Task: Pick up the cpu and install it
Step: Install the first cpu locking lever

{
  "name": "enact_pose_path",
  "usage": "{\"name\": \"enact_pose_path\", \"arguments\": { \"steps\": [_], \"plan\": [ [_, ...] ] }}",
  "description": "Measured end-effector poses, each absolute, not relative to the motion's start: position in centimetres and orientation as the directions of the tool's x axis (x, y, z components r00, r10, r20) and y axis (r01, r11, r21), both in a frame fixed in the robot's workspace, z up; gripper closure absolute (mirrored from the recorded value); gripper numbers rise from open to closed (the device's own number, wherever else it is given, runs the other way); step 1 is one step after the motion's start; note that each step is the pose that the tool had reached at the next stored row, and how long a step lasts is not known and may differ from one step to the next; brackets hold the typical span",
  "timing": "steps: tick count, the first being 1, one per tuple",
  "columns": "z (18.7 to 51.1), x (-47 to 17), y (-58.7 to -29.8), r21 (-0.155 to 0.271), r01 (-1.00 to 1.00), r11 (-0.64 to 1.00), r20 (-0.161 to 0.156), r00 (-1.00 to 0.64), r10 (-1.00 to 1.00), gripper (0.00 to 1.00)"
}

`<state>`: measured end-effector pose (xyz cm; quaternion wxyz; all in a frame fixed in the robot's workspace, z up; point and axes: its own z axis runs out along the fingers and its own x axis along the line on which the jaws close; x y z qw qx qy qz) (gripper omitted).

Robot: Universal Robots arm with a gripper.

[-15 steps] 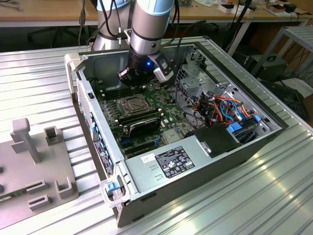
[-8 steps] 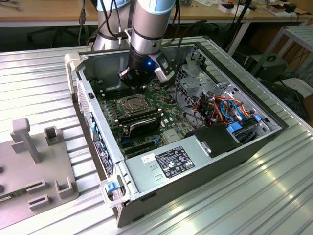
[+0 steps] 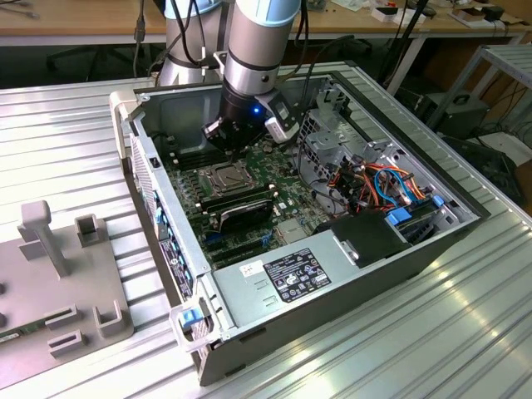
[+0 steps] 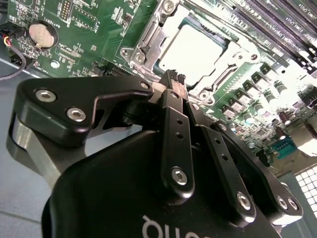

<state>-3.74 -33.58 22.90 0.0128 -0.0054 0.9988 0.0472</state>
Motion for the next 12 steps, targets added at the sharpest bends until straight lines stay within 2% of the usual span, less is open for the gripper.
{"name": "enact_pose_path", "arguments": {
  "steps": [12],
  "plan": [
    [22.91,-3.74,-33.7,0.094,-0.012,0.995,-0.026,-1.0,-0.01,0.89]
  ]
}}
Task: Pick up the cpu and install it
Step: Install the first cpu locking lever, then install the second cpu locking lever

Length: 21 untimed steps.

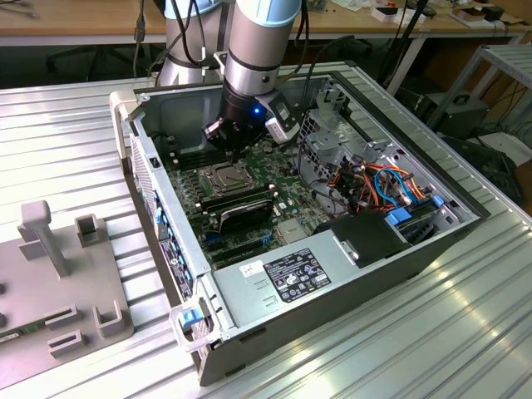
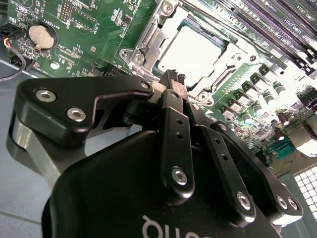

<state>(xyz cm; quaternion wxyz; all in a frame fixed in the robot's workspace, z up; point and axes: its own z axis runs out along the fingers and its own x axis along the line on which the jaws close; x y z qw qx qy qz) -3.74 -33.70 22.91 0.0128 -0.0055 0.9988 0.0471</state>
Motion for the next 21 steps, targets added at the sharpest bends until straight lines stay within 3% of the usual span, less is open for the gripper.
{"name": "enact_pose_path", "arguments": {
  "steps": [21],
  "plan": [
    [22.91,-3.74,-34.39,0.094,-0.012,0.995,-0.026,-1.0,-0.01,0.89]
  ]
}}
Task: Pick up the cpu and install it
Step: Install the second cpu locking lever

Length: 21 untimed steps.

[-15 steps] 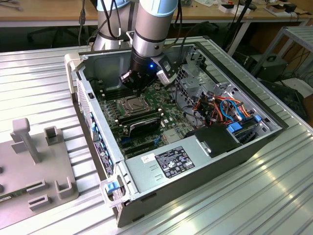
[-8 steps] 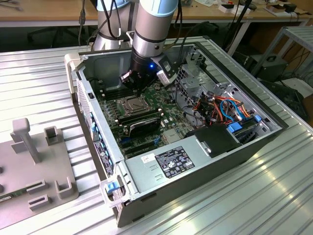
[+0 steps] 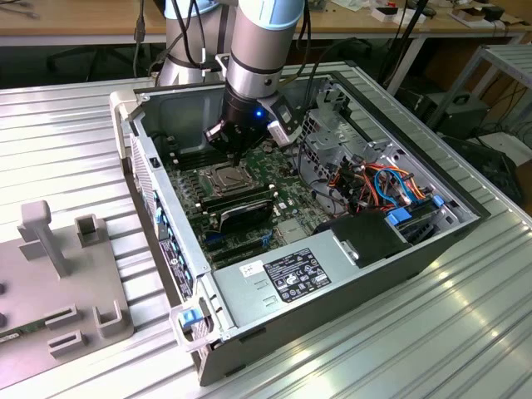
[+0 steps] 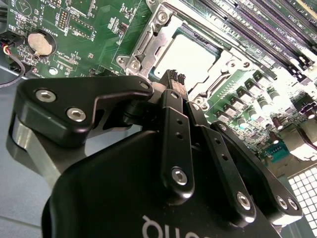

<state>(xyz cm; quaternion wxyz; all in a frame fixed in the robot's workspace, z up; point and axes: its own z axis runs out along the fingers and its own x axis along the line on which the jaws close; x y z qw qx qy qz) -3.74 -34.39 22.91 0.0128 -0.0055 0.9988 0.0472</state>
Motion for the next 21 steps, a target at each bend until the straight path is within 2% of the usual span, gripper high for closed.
{"name": "enact_pose_path", "arguments": {
  "steps": [21],
  "plan": [
    [23.25,-3.76,-35.01,0.094,-0.012,0.995,-0.026,-1.0,-0.01,0.89]
  ]
}}
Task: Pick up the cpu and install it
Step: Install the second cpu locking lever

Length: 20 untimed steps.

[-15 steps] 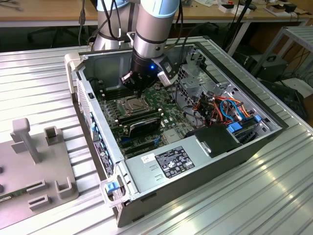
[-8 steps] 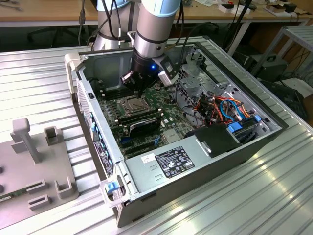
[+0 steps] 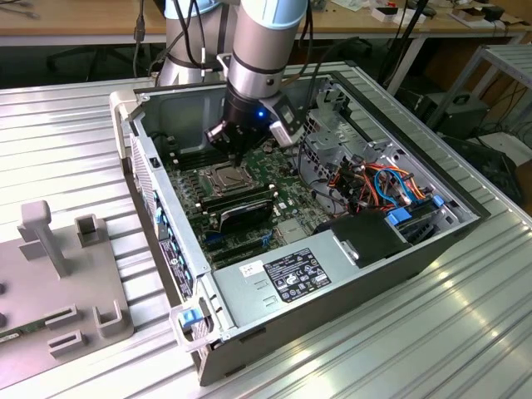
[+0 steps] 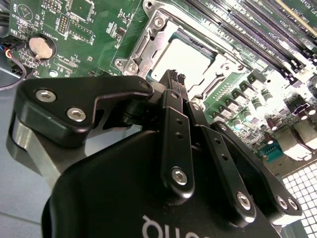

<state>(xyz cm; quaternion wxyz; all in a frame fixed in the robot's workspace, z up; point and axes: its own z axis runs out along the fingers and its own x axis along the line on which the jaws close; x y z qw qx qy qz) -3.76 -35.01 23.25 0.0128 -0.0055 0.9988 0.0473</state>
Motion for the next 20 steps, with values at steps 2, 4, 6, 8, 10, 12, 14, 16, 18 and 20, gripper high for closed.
{"name": "enact_pose_path", "arguments": {
  "steps": [2,4,6,8,10,12,14,16,18,20],
  "plan": [
    [23.25,-3.76,-35.1,0.094,-0.012,0.995,-0.026,-1.0,-0.01,0.89],
    [23.26,-3.76,-35.22,0.094,-0.012,0.995,-0.026,-1.0,-0.01,0.89],
    [23.25,-3.76,-35.22,0.094,-0.012,0.995,-0.026,-1.0,-0.01,0.89],
    [23.26,-3.76,-35.23,0.094,-0.012,0.995,-0.026,-1.0,-0.01,0.89],
    [23.26,-3.76,-35.23,0.094,-0.012,0.995,-0.026,-1.0,-0.01,0.89],
    [23.26,-3.76,-35.24,0.094,-0.012,0.995,-0.026,-1.0,-0.01,0.89],
    [23.26,-3.76,-35.24,0.094,-0.012,0.995,-0.026,-1.0,-0.01,0.89],
    [23.28,-3.76,-35.24,0.094,-0.012,0.995,-0.026,-1.0,-0.01,0.89],
    [23.4,-3.76,-35.25,0.094,-0.012,0.996,-0.026,-1.0,-0.01,0.89],
    [23.57,-3.76,-35.24,0.094,-0.012,0.995,-0.026,-1.0,-0.01,0.89]
  ]
}}
